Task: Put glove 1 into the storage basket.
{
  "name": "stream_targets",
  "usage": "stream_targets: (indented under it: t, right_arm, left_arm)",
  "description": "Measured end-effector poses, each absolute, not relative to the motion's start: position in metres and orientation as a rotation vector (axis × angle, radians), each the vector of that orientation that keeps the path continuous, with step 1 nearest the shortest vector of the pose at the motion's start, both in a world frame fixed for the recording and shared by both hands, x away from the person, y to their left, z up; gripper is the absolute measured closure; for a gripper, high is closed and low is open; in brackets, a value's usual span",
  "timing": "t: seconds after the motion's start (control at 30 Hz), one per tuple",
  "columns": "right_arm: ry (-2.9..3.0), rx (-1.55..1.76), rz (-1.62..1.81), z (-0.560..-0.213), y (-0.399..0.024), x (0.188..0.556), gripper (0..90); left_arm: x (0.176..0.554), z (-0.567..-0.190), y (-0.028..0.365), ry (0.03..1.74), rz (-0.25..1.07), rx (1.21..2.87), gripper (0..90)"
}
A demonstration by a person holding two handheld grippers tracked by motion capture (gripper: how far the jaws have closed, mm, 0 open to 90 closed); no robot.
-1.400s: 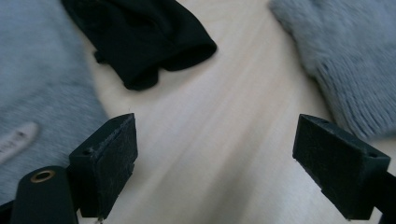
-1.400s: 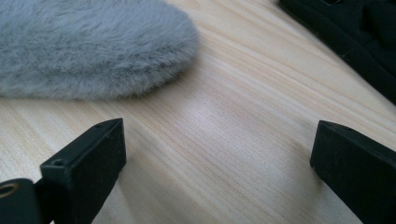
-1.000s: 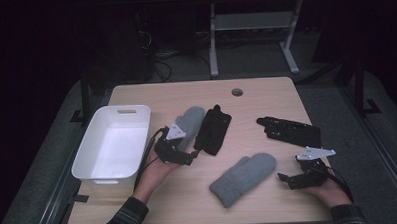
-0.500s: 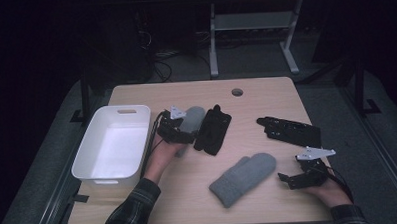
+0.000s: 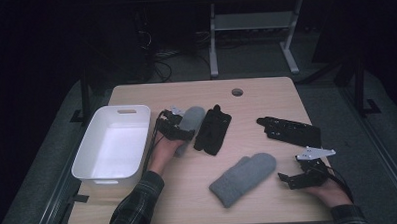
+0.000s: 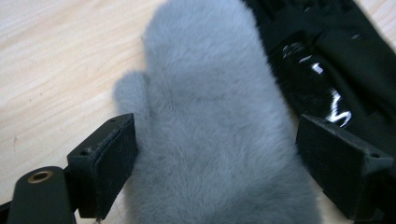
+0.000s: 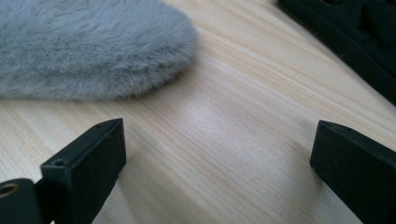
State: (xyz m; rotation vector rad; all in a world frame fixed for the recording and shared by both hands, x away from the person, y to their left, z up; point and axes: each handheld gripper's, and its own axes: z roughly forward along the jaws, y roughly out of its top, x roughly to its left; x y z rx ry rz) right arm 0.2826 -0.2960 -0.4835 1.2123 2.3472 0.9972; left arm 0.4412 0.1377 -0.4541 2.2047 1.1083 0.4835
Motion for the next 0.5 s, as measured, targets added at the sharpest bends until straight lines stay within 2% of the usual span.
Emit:
stream_targets:
  t: [0.3, 0.4, 0.5]
  right_arm:
    - [2.347, 1.213, 0.996, -0.4835, -0.2959, 0.2826, 3.3]
    - [2.347, 1.212, 0.996, -0.4835, -0.2959, 0.2826, 3.3]
    - [2.347, 1.213, 0.996, -0.4835, -0.2959, 0.2826, 3.3]
  left_arm:
    - [0.4422, -0.4614, 0.1364, 1.123, 0.479, 2.252, 13.3]
    - [0.4418, -0.4619, 0.1372, 1.131, 0.474, 2.252, 16.6]
    - [0.4404, -0.4624, 0.1386, 1.132, 0.465, 2.241, 23.5]
